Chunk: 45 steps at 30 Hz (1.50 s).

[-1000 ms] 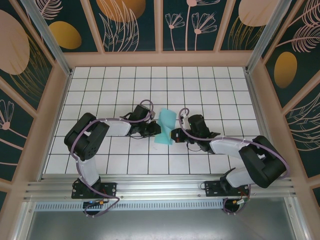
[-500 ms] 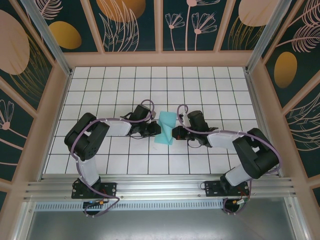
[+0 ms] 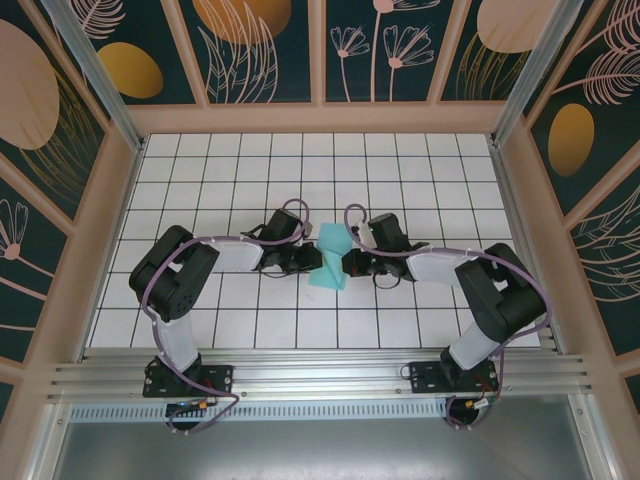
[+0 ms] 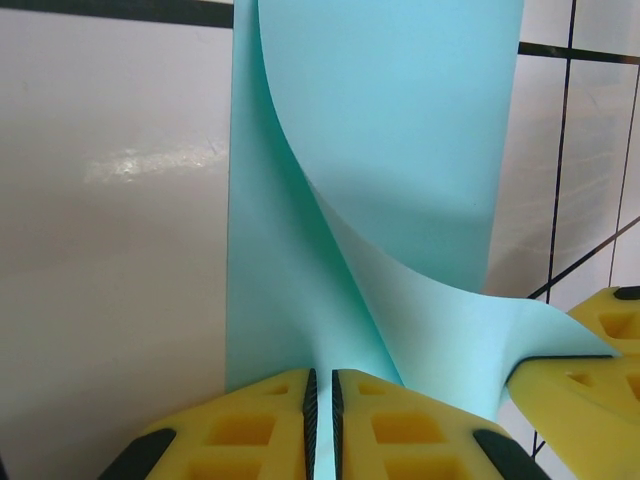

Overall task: Fold a paper plane with a square sheet of paper (pick it up from the middle)
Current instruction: Fold the triangle a second time at the center of the table.

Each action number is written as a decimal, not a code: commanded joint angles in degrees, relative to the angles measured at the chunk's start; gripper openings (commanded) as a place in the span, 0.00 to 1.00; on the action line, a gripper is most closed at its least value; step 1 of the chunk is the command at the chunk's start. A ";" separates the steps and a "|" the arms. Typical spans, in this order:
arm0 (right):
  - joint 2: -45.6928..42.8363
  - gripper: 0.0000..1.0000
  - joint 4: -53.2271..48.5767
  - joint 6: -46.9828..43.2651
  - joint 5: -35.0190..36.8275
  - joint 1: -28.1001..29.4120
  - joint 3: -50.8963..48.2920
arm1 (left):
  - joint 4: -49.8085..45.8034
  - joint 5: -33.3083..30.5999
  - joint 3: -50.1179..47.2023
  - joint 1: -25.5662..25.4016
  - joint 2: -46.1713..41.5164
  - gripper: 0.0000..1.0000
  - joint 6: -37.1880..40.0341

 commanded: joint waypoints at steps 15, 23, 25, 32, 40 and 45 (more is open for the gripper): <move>3.95 0.07 -6.11 -7.89 -2.37 -2.61 6.02 | -3.26 -2.84 0.79 -0.16 2.07 0.18 1.43; 4.61 0.08 -6.31 -7.91 -3.14 -2.61 6.06 | -2.99 -2.42 0.96 -0.17 1.45 0.19 1.37; 5.15 0.08 -6.33 -7.90 -2.96 -2.61 6.34 | -2.86 -2.28 0.75 -0.16 1.19 0.19 1.30; 6.60 0.08 -6.87 -8.26 -2.65 -2.61 7.85 | -2.91 -1.98 0.36 -0.20 0.22 0.20 1.56; 7.39 0.09 -7.88 -8.44 -2.83 -2.61 8.50 | -2.49 0.72 0.06 -0.15 -1.57 0.21 2.22; 6.12 0.09 -8.36 -8.07 -3.34 -2.54 7.80 | -3.06 0.99 -0.31 -0.20 -3.73 0.24 2.57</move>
